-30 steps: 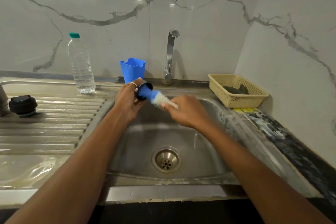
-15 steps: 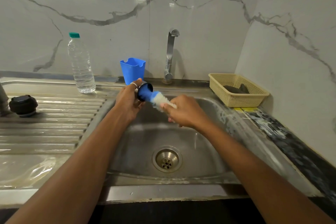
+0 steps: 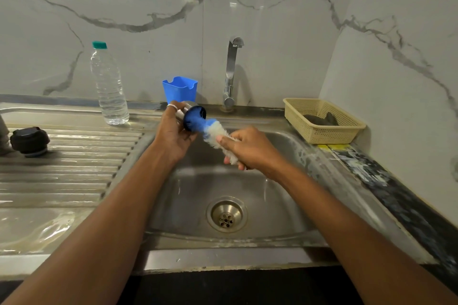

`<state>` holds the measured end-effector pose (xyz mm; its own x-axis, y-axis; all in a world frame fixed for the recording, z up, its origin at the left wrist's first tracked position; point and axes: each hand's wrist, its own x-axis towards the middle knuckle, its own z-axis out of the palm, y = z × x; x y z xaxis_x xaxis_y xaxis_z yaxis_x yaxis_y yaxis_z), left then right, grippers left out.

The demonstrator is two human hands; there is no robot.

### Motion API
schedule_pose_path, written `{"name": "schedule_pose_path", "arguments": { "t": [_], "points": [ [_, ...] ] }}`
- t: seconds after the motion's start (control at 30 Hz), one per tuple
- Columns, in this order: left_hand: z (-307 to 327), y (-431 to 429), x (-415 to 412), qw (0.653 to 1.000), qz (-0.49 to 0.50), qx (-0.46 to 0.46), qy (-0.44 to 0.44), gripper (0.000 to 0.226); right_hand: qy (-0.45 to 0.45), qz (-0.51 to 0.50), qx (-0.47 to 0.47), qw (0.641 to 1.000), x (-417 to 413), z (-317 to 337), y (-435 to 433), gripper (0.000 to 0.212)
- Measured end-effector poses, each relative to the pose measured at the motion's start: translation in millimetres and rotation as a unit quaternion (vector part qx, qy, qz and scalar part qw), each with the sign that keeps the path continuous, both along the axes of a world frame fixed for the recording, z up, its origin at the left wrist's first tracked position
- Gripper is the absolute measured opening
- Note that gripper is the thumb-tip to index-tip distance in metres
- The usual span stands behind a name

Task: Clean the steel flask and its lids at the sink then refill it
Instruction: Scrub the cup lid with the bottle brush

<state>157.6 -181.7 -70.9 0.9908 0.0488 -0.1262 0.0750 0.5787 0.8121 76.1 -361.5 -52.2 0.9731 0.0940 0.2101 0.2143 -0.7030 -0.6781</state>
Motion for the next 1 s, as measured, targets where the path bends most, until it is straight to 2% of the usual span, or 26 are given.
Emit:
{"name": "schedule_pose_path", "arguments": {
  "t": [0.03, 0.1, 0.17, 0.2, 0.23, 0.27, 0.3, 0.33, 0.37, 0.4, 0.43, 0.5, 0.53, 0.57, 0.6, 0.63, 0.67, 0.7, 0.73, 0.77, 0.8, 0.87, 0.9, 0.93, 0.97, 1.0],
  "points": [
    [1, 1, 0, 1.000, -0.006, -0.004, 0.003, 0.025, -0.063, -0.002, -0.072, 0.995, 0, -1, -1, 0.038],
    [1, 3, 1, 1.000, -0.009, 0.011, 0.006, 0.050, -0.216, -0.024, -0.282, 0.935, 3, -9, -6, 0.036],
    [-2, 5, 3, 0.999, -0.003, 0.049, 0.014, 0.064, -0.273, -0.042, -0.381, 0.882, 2, -7, -9, 0.035],
    [-3, 5, 3, 0.998, 0.004, 0.063, 0.014, 0.058, -0.272, -0.036, -0.386, 0.881, 1, -6, -8, 0.036],
    [-3, 4, 2, 0.998, 0.004, 0.060, 0.011, 0.046, -0.240, -0.031, -0.357, 0.902, 2, -6, -8, 0.036],
    [-3, 4, 2, 0.999, 0.000, 0.048, 0.009, 0.034, -0.171, -0.029, -0.265, 0.949, -1, -3, -7, 0.035],
    [-2, 3, 2, 1.000, -0.006, 0.024, 0.008, 0.025, -0.065, -0.022, -0.114, 0.991, -1, 1, -5, 0.035],
    [0, 3, 1, 1.000, -0.009, 0.005, 0.009, 0.019, 0.029, -0.021, 0.012, 0.999, -1, 4, -2, 0.034],
    [1, 3, 0, 1.000, -0.012, -0.017, 0.009, 0.017, 0.052, -0.016, 0.047, 0.997, -3, 6, 1, 0.034],
    [1, 3, 1, 0.999, -0.012, -0.030, 0.009, 0.020, 0.004, -0.016, -0.010, 1.000, -3, 6, 1, 0.036],
    [1, 3, 1, 0.999, -0.013, -0.043, 0.010, 0.027, -0.089, -0.027, -0.129, 0.987, -1, 2, 0, 0.036],
    [1, 2, 0, 1.000, -0.007, -0.022, 0.011, 0.045, -0.250, -0.057, -0.349, 0.901, -1, -5, -5, 0.033],
    [1, 1, -1, 1.000, 0.003, 0.003, 0.007, 0.046, -0.281, -0.059, -0.394, 0.873, -2, -4, -6, 0.034],
    [0, 1, -1, 1.000, 0.004, 0.015, -0.002, 0.042, -0.281, -0.047, -0.400, 0.871, -4, -3, -5, 0.034],
    [-2, 1, 0, 1.000, 0.001, 0.026, -0.012, 0.037, -0.257, -0.034, -0.376, 0.890, -3, -3, -4, 0.034],
    [-2, 0, 0, 0.999, 0.001, 0.025, -0.019, 0.031, -0.190, -0.031, -0.289, 0.938, -4, 0, -4, 0.035],
    [-2, 0, 0, 0.999, 0.002, 0.024, -0.021, 0.026, -0.081, -0.023, -0.142, 0.986, -2, 2, -3, 0.036],
    [-1, 0, 0, 1.000, 0.004, 0.017, -0.017, 0.022, 0.018, -0.017, -0.007, 1.000, -1, 3, -1, 0.036],
    [0, 0, 0, 1.000, 0.005, 0.008, -0.010, 0.020, 0.047, -0.011, 0.037, 0.998, -1, 3, 1, 0.036],
    [1, 0, -1, 1.000, 0.001, -0.005, -0.002, 0.018, 0.002, -0.009, -0.009, 1.000, 1, -1, -1, 0.037],
    [1, 0, -1, 1.000, -0.003, -0.005, 0.006, 0.019, -0.084, -0.018, -0.113, 0.990, 3, -5, -3, 0.038],
    [1, 1, -2, 1.000, -0.006, 0.020, 0.022, 0.030, -0.240, -0.035, -0.297, 0.923, 8, -14, -12, 0.035],
    [0, 1, -2, 0.999, -0.005, 0.029, 0.028, 0.039, -0.278, -0.040, -0.348, 0.895, 9, -13, -16, 0.035],
    [-1, 1, -1, 0.999, -0.006, 0.039, 0.031, 0.045, -0.292, -0.041, -0.383, 0.875, 9, -11, -18, 0.035],
    [-2, 0, -2, 0.999, -0.007, 0.045, 0.029, 0.046, -0.288, -0.038, -0.384, 0.876, 8, -10, -16, 0.036],
    [-2, -1, -3, 0.998, -0.008, 0.051, 0.023, 0.042, -0.257, -0.035, -0.351, 0.900, 7, -10, -14, 0.036]
  ]
}}
